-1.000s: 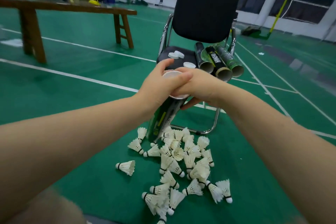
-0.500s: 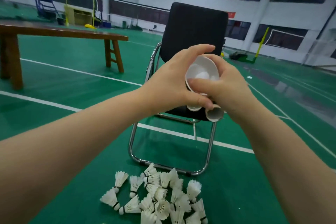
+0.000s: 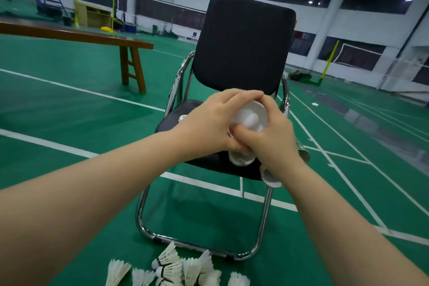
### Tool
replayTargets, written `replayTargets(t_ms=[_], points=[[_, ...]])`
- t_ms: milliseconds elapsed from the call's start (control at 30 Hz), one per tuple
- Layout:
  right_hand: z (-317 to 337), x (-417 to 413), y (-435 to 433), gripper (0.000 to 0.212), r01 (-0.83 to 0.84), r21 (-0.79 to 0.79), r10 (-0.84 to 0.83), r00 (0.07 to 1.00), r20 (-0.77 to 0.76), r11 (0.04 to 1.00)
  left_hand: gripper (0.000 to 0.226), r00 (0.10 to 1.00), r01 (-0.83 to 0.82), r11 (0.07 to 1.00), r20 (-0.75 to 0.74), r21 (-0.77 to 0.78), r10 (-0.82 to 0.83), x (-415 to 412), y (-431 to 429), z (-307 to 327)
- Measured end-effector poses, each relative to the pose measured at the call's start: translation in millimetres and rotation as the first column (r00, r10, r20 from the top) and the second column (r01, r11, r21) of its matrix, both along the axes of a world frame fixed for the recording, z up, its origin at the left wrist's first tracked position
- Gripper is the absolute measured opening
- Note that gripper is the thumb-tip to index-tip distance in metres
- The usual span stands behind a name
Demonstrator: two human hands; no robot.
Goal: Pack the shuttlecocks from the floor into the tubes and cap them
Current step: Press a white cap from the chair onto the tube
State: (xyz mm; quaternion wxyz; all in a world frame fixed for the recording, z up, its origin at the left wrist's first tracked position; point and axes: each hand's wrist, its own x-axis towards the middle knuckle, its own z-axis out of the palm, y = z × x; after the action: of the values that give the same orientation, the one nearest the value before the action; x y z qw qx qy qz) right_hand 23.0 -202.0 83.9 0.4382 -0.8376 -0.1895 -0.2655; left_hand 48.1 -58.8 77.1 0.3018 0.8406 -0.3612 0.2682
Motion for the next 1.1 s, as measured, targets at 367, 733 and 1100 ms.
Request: replayTargets(t_ms=[367, 733, 1100], points=[[-74.1, 66.0, 0.7, 0.058, 0.056, -0.346, -0.037, 0.997, 0.061, 0.936, 0.090, 0.994, -0.075, 0.997, 0.078, -0.027, 0.077, 66.0, -4.9, -86.3], [-93.7, 78.3, -17.4, 0.072, 0.215, -0.435, -0.204, 0.976, 0.071, 0.874, 0.096, 0.996, -0.005, 0.998, 0.086, -0.055, 0.010, 92.4, -24.5, -106.3], [-108.1, 84.0, -35.1, 0.084, 0.397, -0.787, -0.532, 0.840, 0.104, 0.473, 0.078, 0.989, -0.131, 0.986, 0.051, -0.099, 0.136, 108.0, -17.4, -124.2]])
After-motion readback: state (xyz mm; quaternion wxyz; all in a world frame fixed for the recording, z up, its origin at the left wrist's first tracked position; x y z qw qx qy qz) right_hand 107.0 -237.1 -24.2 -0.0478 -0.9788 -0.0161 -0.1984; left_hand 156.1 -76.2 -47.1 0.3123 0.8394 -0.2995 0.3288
